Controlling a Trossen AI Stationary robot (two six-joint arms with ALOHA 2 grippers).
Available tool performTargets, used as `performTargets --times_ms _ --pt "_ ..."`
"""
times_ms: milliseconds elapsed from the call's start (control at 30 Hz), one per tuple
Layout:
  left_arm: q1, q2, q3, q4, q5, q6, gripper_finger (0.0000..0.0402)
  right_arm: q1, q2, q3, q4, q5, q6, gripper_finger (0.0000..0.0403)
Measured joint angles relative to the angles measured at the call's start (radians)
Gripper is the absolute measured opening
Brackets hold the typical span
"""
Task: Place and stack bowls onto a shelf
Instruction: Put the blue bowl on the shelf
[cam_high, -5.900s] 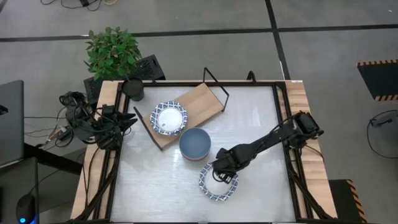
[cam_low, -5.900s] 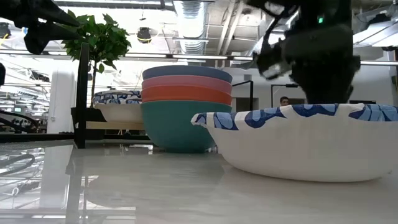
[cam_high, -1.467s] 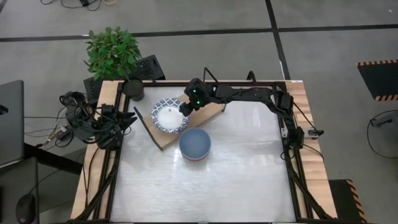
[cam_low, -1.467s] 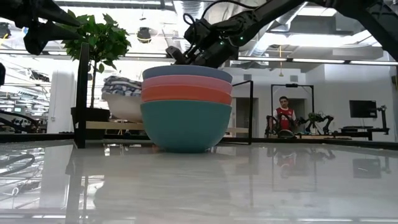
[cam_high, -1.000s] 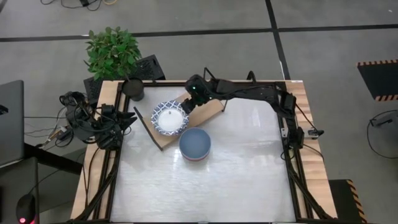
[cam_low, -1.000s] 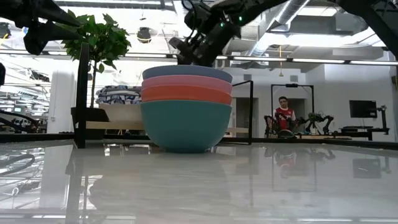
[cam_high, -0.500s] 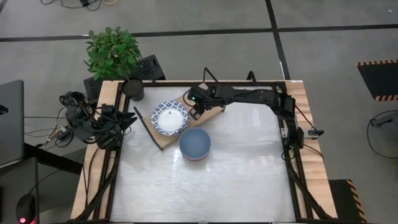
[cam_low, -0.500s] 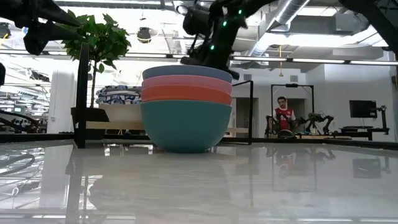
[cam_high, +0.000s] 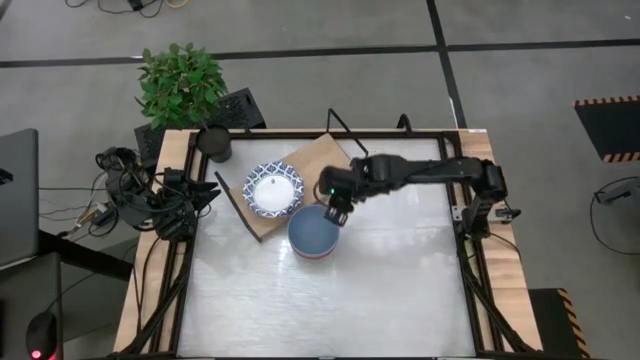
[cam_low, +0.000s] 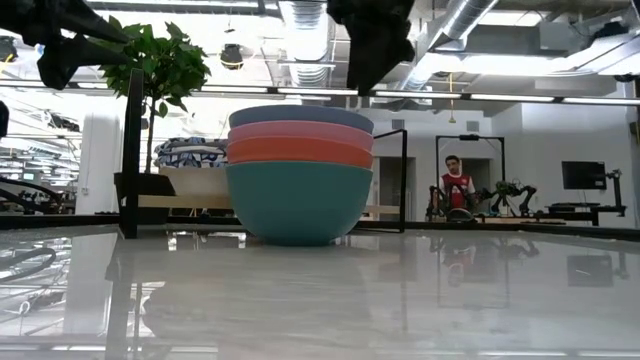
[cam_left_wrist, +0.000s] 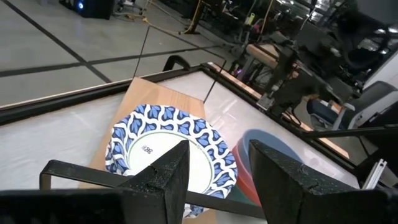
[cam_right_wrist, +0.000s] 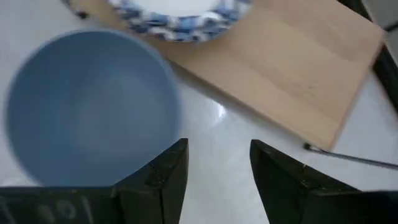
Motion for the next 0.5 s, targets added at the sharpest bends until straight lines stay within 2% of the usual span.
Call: performTargets --times_ms 233,500 --pt "0.000 0.000 0.000 -0.010 -0.009 0.000 0.0151 0.071 0.073 -0.001 0.034 -0.002 0.045 0.0197" --pt "0.000 0.000 0.000 -0.011 -0.012 -0.012 0.0151 0.050 0.141 -0.003 0.067 -0.024 0.044 0.0197"
